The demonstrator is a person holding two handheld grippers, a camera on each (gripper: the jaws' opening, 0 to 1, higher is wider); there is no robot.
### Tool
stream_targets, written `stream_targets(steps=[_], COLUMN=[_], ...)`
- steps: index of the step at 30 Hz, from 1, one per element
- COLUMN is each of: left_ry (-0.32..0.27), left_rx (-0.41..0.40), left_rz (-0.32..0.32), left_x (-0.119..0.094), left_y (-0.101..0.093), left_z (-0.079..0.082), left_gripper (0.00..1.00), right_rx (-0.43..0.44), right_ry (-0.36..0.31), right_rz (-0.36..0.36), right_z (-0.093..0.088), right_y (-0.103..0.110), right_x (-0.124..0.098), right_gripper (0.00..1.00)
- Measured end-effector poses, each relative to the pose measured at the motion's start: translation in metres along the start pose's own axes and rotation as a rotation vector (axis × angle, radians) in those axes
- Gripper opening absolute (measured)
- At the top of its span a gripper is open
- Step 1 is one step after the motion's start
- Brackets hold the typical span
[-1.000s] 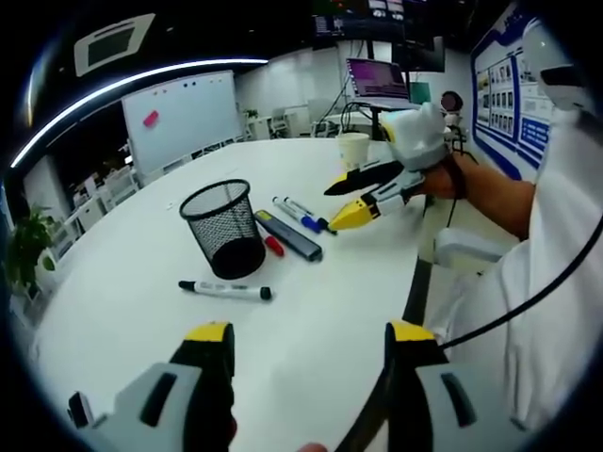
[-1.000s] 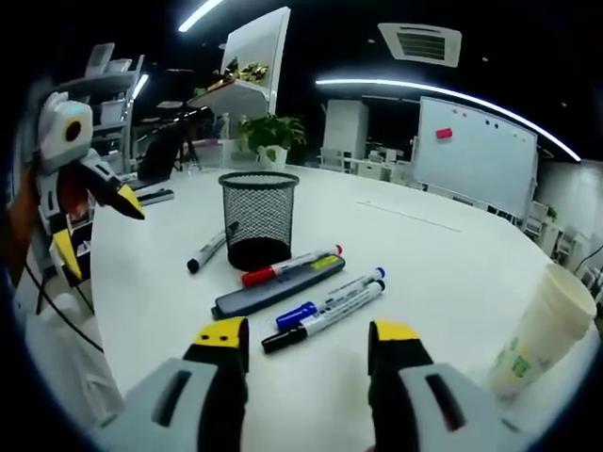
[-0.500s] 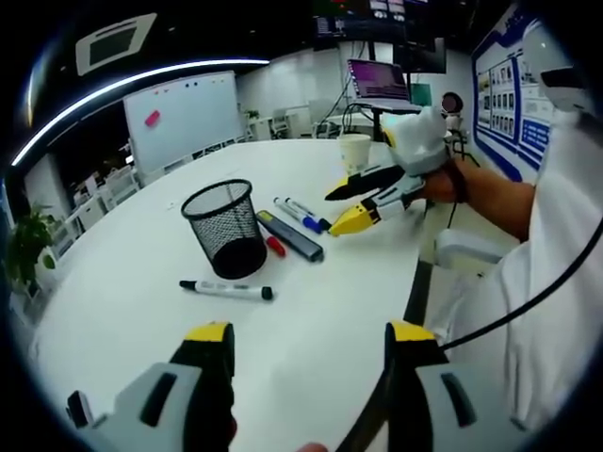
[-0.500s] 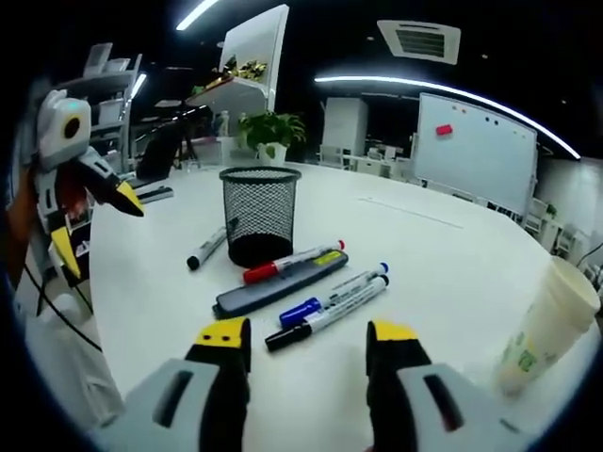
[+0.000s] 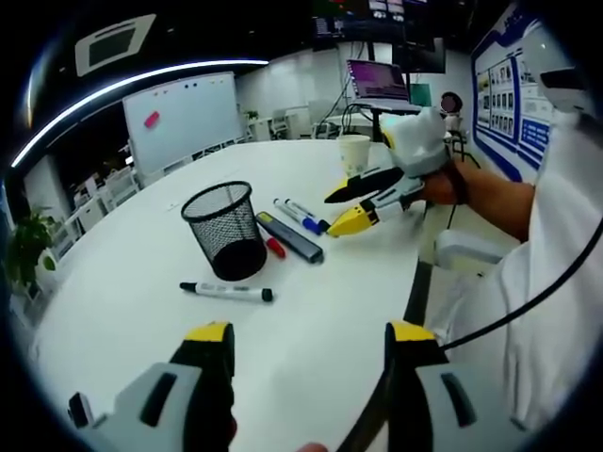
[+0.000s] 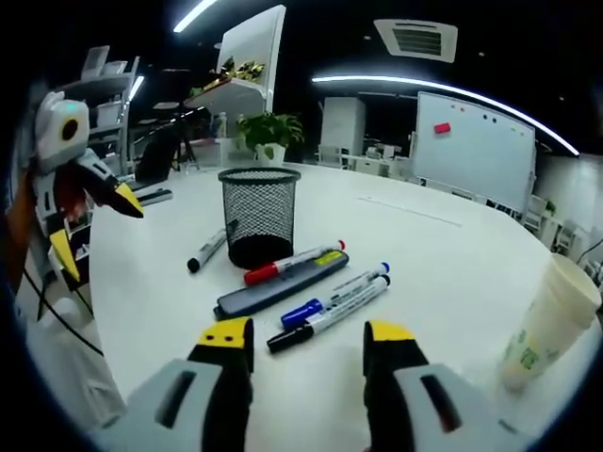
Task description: Place the scattered laser pointers and whiteboard markers into the pen holder and stack the scattered paper cups together
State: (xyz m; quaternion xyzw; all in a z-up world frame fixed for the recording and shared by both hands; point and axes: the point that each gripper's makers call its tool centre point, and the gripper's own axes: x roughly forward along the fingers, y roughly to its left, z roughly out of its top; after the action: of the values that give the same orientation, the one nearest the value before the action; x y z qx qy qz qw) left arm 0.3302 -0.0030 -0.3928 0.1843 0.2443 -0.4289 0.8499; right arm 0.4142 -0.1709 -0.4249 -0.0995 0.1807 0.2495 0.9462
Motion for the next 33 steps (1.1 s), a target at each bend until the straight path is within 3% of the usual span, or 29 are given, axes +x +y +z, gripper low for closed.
stream_targets(steps=[33], left_ry=[0.006], left_rx=[0.001], left_rz=[0.001], left_x=[-0.0001], left_y=[0.0003], left_z=[-0.0011], left_gripper=[0.66], right_rx=[0.011], right_ry=[0.014], right_rz=[-0.001], right_z=[-0.0034], right_y=[0.0043], right_x=[0.0049], right_gripper=[0.43])
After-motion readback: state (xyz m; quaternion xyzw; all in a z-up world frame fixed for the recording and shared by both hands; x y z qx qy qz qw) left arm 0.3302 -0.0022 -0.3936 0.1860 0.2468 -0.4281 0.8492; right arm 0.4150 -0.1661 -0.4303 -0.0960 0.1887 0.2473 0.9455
